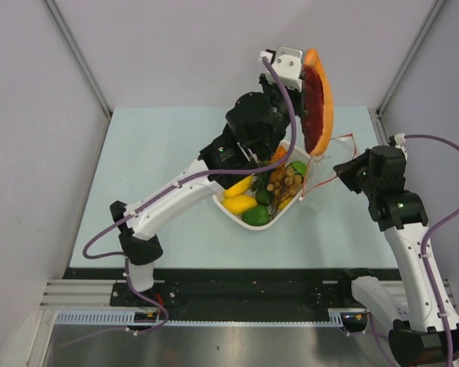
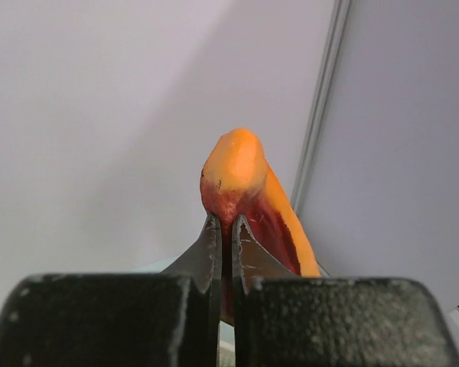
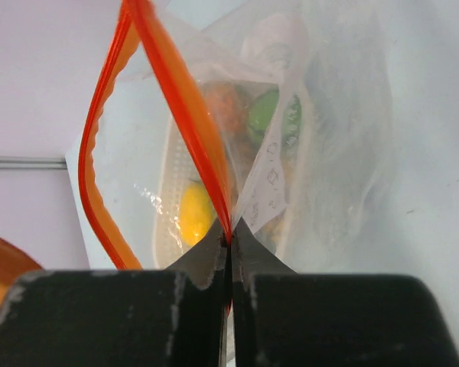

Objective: Place the food in the zip-top bag and seal the zipper
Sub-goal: Place the fake food in the zipper food storage bag.

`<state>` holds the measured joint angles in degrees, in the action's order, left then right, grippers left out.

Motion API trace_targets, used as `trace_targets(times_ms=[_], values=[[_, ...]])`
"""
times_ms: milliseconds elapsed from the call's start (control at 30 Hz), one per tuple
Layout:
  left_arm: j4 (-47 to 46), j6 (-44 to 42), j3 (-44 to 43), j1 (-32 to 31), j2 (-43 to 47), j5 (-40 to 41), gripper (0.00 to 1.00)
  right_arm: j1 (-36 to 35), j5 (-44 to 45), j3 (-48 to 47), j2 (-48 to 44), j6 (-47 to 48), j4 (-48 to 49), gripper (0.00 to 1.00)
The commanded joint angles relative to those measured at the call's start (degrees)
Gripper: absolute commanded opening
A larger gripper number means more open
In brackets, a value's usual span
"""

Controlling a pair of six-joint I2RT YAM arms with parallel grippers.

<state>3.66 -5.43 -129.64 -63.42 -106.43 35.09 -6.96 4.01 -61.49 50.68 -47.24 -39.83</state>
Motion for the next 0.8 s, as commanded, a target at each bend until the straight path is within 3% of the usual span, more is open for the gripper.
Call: trace_targets(times_ms=[0, 233, 467, 633, 767], values=[[-8.8, -4.1, -1.8, -1.5, -3.2, 4.3, 0.0, 1.5, -2.3, -3.2, -1.2, -3.1, -3.6, 0.0], [-9.5, -3.8, -0.6, -2.9, -5.2, 4.7, 0.0, 2.7, -5.8, -3.2, -1.0, -5.6, -3.6, 0.0], [-16.8, -9.7, 10.9, -6.2, -4.2, 5.5, 0.0, 3.1, -10.7, -3.3, -1.3, -7.2, -2.9, 0.0], [-14.4, -7.9, 18.0, -7.6, -2.2, 2.3, 0.0, 3.3, -11.2, -3.2, -1.5, -7.5, -2.8, 0.0], [-6.4, -2.4, 19.1, -8.1, -1.3, 1.0, 0.0, 3.1, -11.0, -2.6, -2.0, -7.3, -2.4, 0.0]])
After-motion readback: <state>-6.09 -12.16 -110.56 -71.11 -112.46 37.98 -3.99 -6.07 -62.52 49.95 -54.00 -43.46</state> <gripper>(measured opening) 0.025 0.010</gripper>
